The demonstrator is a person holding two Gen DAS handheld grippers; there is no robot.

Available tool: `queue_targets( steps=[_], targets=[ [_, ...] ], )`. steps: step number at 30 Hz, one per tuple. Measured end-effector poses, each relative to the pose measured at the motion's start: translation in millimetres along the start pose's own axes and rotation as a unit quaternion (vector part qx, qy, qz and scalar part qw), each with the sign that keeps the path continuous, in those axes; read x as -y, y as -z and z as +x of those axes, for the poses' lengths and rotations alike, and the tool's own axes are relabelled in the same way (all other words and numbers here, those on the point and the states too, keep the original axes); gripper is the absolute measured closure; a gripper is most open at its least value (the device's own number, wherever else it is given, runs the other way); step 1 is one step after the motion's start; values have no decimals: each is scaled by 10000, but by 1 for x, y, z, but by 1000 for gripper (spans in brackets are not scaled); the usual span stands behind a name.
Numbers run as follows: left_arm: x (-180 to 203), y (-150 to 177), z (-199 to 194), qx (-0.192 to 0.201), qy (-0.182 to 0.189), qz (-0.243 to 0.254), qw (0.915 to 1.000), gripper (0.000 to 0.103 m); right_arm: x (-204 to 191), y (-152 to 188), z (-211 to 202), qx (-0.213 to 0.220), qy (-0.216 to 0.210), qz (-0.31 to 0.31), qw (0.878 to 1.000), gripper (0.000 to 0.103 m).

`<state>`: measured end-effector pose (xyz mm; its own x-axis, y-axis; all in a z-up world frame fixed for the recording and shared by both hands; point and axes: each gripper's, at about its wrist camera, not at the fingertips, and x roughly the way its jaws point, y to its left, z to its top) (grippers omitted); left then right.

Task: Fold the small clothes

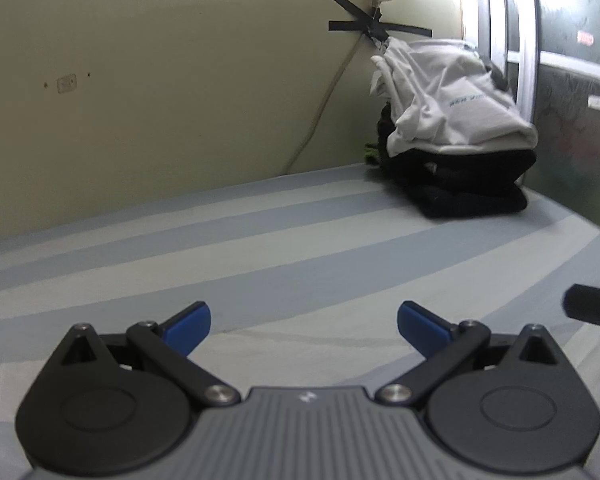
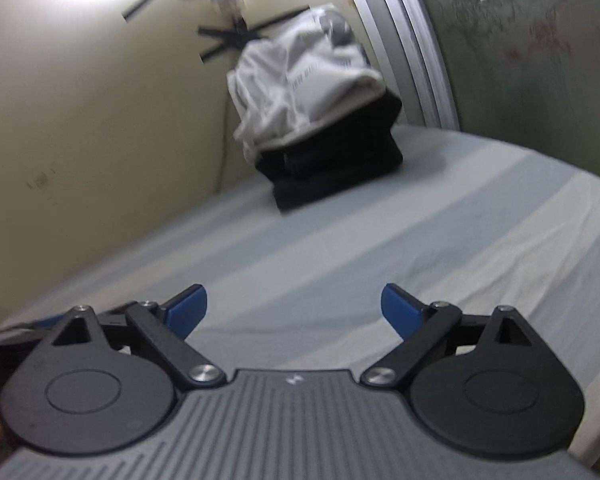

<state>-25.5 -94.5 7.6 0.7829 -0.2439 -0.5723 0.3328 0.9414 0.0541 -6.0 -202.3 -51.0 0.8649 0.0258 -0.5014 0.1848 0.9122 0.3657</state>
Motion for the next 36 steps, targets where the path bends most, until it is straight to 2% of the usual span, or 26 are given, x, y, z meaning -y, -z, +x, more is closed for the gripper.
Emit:
queue_targets(
  steps=[3, 7, 10, 11, 18, 36],
  targets=[
    [-1, 5, 2, 17, -160, 80, 9998, 0, -8, 3, 7, 151, 146, -93, 9997, 7],
    [-2, 4, 4, 14, -153, 72, 9999, 0, -17, 4, 14, 503, 426, -405, 9970, 4],
    [-2, 4, 6, 1, -143, 63, 9999, 0, -15, 9, 20, 584, 539, -499, 9956, 2],
    [-2, 5, 5, 13, -134, 42, 9999, 0, -13, 9, 23, 472, 556, -442, 9964, 0],
    [-6, 5, 2, 110, -155, -125, 9997, 0, 1, 10, 22, 459, 368, 7, 9983, 0],
    [-3, 8, -5, 273, -306, -38, 9992, 0, 3, 10, 20, 512, 322, 163, 9980, 0]
  ],
)
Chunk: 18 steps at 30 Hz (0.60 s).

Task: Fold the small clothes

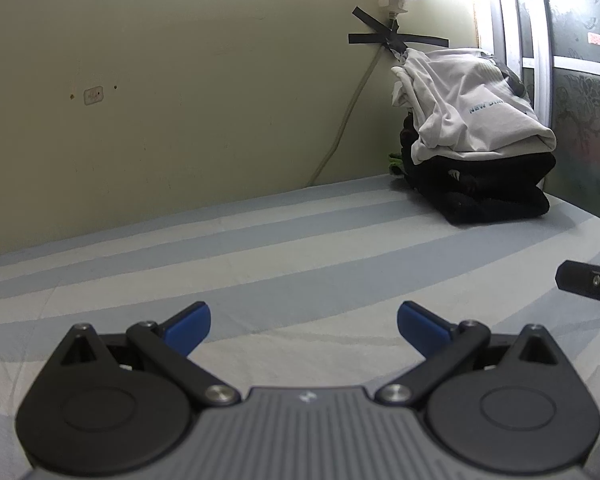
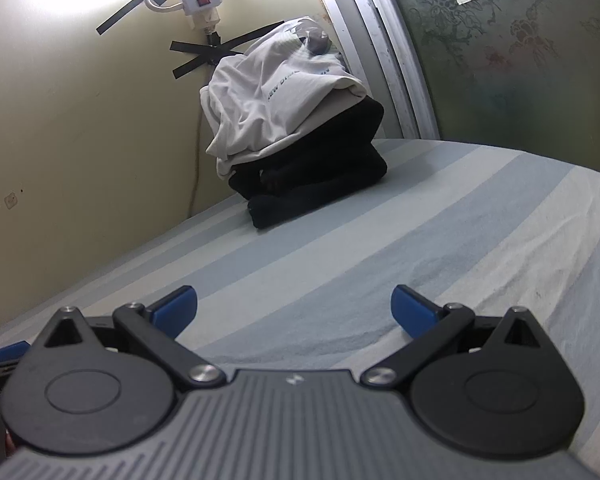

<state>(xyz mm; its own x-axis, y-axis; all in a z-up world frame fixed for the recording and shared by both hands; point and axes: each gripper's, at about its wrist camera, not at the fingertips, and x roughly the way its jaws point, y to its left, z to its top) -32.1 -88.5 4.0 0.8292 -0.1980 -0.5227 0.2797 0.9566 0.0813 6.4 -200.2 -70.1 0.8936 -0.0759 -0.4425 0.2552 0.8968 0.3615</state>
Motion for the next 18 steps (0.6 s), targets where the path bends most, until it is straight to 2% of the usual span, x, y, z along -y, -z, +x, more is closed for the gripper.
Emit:
queue_targets(
  steps=[7, 11, 18],
  targets=[
    [1, -1, 0, -61, -163, 50, 9998, 0, 0, -1, -1, 16, -12, 15, 10000, 0],
    [1, -1, 2, -154, -8, 85, 9998, 0, 0, -1, -1, 18, -14, 22, 10000, 0],
    [2, 0, 1, -156, 30, 128, 9998, 0, 0, -1, -1, 16, -24, 36, 10000, 0]
  ],
)
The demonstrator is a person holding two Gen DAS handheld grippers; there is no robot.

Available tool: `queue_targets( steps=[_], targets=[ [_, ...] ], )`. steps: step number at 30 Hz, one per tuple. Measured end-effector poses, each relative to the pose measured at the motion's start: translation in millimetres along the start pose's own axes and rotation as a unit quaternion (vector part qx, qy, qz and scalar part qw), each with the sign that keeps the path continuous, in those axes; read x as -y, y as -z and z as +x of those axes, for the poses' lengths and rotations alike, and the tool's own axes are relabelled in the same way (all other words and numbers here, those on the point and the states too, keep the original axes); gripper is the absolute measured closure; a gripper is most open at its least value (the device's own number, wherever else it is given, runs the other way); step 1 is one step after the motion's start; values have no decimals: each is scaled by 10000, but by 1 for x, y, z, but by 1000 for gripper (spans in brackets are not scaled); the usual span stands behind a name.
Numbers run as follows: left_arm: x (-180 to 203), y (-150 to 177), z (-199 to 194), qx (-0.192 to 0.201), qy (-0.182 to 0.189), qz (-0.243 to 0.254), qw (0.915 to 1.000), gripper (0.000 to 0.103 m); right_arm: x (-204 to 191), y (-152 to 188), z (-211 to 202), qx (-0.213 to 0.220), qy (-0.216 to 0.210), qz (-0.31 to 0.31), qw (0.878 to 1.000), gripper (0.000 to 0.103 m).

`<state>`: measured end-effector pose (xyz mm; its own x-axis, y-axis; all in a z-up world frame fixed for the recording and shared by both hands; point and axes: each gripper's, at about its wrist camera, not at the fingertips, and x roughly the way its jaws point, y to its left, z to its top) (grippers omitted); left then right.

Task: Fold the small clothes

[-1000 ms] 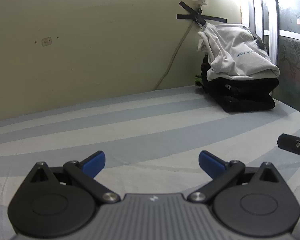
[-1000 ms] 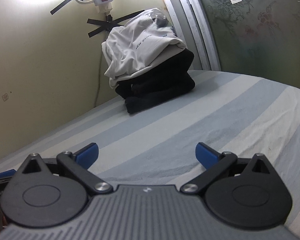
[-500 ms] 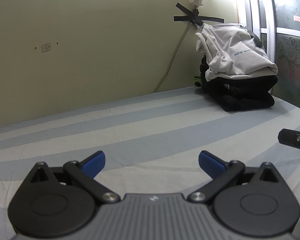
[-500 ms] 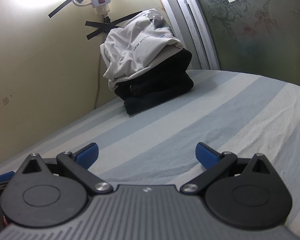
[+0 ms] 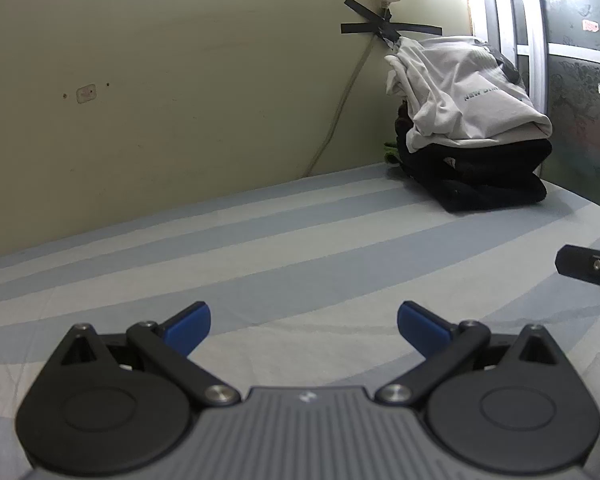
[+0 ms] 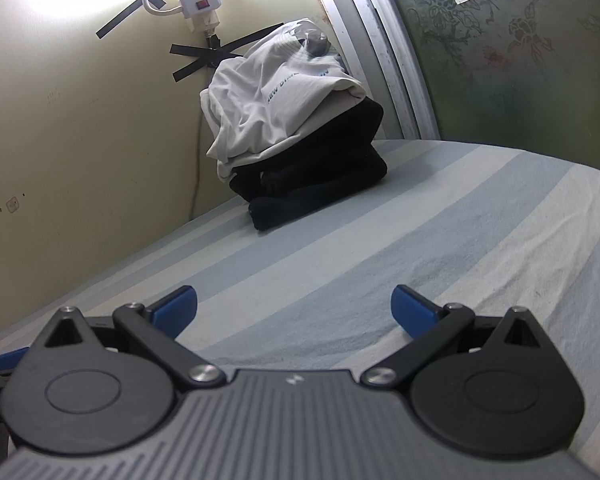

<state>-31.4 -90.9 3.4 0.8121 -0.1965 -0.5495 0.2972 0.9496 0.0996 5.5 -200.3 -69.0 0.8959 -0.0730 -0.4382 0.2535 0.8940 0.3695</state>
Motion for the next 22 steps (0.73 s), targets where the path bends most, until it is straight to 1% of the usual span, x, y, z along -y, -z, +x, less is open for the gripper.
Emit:
queue_targets(
  steps=[15, 22],
  targets=[
    [4, 0, 0, -2, -21, 113, 9999, 0, 0, 0, 0, 1, -20, 39, 10000, 0],
    [7, 1, -2, 102, 12, 263, 9996, 0, -2, 1, -1, 2, -9, 41, 10000, 0]
  ],
)
